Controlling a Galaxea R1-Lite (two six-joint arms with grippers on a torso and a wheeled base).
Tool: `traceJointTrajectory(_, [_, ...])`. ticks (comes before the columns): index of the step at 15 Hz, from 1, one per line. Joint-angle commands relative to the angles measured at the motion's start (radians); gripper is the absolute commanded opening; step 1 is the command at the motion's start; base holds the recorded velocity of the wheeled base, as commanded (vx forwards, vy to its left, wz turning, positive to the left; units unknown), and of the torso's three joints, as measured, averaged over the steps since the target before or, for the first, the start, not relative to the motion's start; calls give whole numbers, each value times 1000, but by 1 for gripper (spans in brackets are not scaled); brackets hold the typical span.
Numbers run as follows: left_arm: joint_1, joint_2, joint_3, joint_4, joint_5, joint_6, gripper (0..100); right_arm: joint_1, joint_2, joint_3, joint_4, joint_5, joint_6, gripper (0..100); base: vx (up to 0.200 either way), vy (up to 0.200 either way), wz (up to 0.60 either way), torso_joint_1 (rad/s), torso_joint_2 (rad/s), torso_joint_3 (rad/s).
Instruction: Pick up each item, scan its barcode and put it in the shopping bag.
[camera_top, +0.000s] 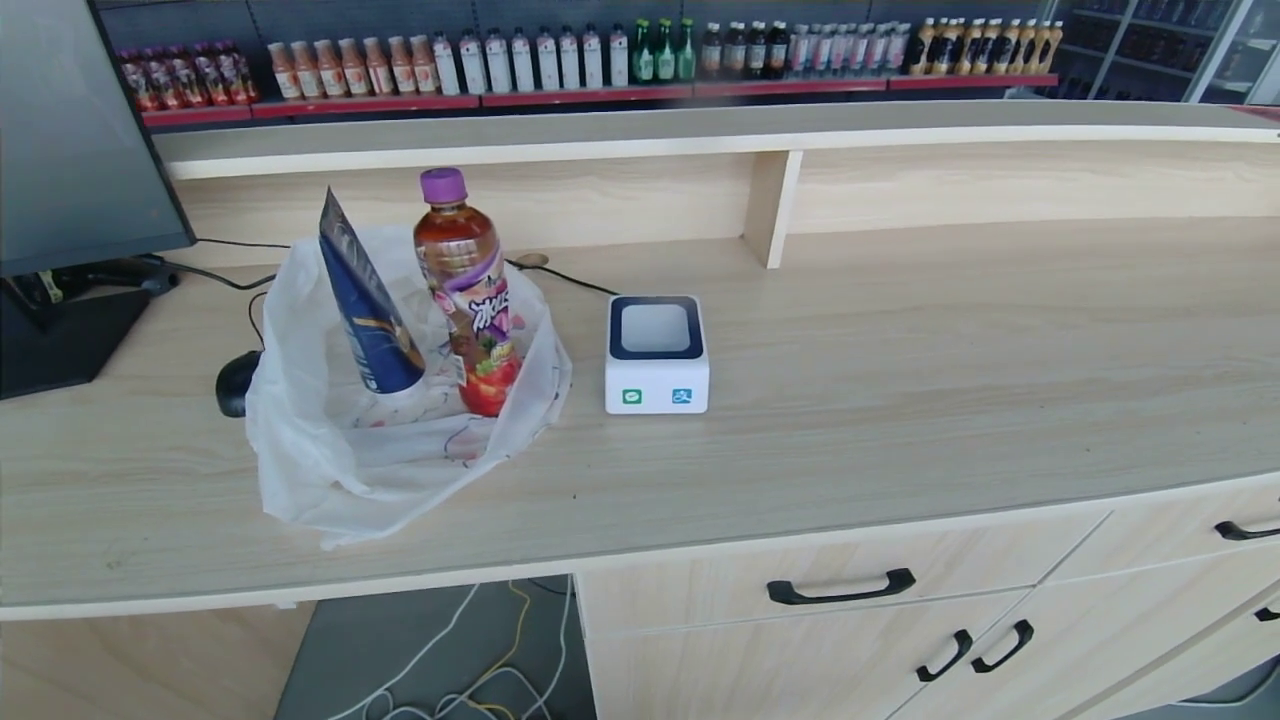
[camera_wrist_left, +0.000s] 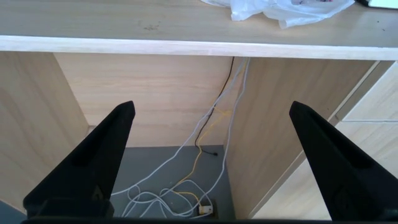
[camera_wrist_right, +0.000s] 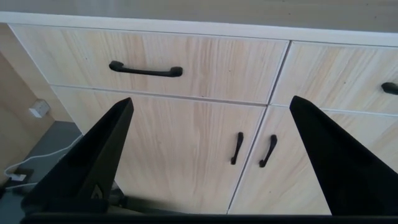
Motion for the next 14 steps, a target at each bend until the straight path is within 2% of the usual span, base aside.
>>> traceJointTrajectory(1, [1,0,0,0,2,-2,100,1,1,0,1,0,0,100,0,0,0,0,0,0])
traceJointTrajectory(14, [1,0,0,0,2,-2,100,1,1,0,2,-2,-5,100,0,0,0,0,0,0])
